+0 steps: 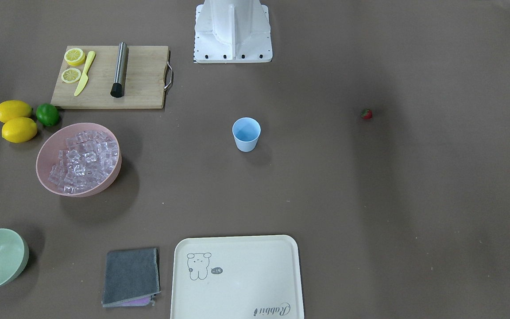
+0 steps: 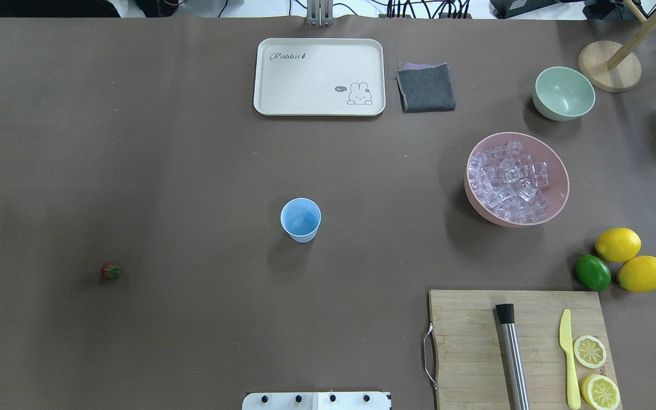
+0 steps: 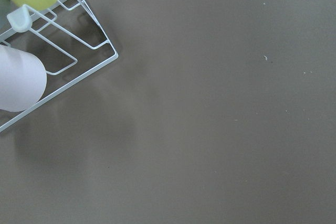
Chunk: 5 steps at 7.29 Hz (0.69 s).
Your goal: Put ice and strawberries in cup
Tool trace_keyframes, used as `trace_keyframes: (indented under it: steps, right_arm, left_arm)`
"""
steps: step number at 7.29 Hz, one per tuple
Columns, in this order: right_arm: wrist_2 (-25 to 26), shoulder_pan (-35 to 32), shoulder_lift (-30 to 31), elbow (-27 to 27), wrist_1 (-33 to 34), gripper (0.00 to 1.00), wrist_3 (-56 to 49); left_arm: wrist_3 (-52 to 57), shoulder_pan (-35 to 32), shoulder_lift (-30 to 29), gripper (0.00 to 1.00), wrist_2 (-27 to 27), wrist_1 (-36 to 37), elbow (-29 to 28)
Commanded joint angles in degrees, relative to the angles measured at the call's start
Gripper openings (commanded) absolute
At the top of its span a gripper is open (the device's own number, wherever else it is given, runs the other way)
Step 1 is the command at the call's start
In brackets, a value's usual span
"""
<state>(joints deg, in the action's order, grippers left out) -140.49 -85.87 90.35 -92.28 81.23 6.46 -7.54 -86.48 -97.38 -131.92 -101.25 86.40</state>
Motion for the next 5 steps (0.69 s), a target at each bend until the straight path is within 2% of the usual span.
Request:
trace_keyframes:
  steps: [1,4,5]
  right_arm:
    - [-0.5,0.0,0.0,0.2,0.1,0.98,0.5]
    - [-0.7,-0.4,0.4,-0.2,-0.2,0.98,-0.2]
    - [-0.3,-0.4,0.4,-0.3,-0.5,0.93,-0.3]
  left_arm:
    - [0.0,0.0,0.1,0.98,0.0,-0.1,0.1]
    - [0.0,0.0,0.1,0.98,0.0,-0.2,0.0]
    - [0.1,0.0,0.1,0.98,0.0,-0.1,0.0]
